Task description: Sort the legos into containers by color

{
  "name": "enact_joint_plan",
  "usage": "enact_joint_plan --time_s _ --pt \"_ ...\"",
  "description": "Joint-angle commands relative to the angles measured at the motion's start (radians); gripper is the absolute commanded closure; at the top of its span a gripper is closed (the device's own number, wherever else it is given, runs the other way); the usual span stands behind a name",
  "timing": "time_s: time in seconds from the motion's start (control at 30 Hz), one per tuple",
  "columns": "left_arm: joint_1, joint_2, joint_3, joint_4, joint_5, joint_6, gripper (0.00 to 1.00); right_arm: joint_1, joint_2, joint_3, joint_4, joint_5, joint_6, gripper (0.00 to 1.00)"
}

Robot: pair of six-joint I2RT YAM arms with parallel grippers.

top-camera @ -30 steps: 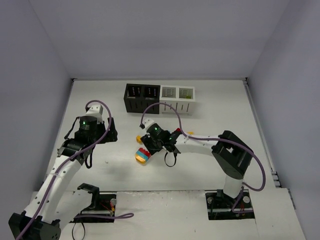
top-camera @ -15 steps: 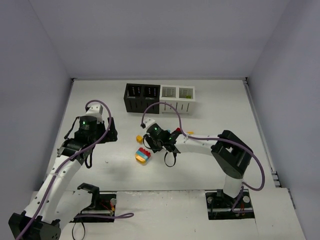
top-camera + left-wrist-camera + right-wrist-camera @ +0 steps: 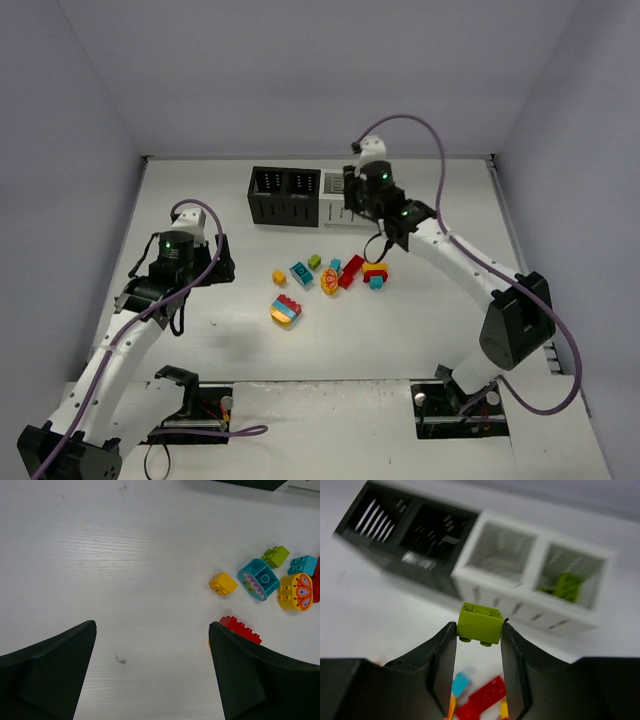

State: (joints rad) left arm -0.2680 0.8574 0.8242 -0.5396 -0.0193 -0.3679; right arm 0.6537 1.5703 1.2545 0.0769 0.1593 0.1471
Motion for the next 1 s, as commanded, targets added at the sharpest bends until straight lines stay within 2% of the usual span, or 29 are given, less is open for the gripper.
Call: enact_joint_plan --time_s 0.0,0.03,0.23,0.43,0.53,0.63,0.67,0.77,0.93,0.97 --pt "-0.008 -0.004 0.016 0.052 -0.01 0.012 0.13 -0.115 0.017 0.081 0.029 0.056 -0.017 1.0" --pt "-0.007 -0.004 0.016 0.052 -0.01 0.012 0.13 -0.167 0.045 0.114 0.044 0.048 -0.012 1.0" --pt "-0.008 -0.006 0.016 0.052 -0.007 0.012 0.13 -0.282 0.192 0.246 0.057 -0.021 -0.009 0.97" --pt "-0.008 -0.006 0.016 0.049 -0.011 0.014 0.13 -0.315 0.287 0.287 0.05 -0.086 0.009 0.83" --pt "-0.008 -0.004 0.016 0.049 -0.013 0.014 0.13 -0.315 0.292 0.281 0.047 -0.104 0.012 0.72" --pt "-0.007 -0.001 0.016 0.049 -0.013 0.014 0.13 -0.313 0.278 0.266 0.046 -0.122 0.003 0.54" --pt "-0.008 0.0 0.018 0.049 -0.013 0.014 0.13 -0.312 0.272 0.257 0.046 -0.127 -0.004 0.45" --pt "-0.008 0.002 0.018 0.049 -0.011 0.014 0.13 -0.302 0.235 0.244 0.046 -0.141 -0.02 0.36" --pt "-0.008 0.005 0.018 0.05 -0.011 0.014 0.13 -0.233 0.149 0.211 0.043 -0.144 -0.079 0.36" --pt "-0.008 0.005 0.016 0.052 -0.011 0.014 0.13 -0.221 0.137 0.204 0.04 -0.167 -0.087 0.38"
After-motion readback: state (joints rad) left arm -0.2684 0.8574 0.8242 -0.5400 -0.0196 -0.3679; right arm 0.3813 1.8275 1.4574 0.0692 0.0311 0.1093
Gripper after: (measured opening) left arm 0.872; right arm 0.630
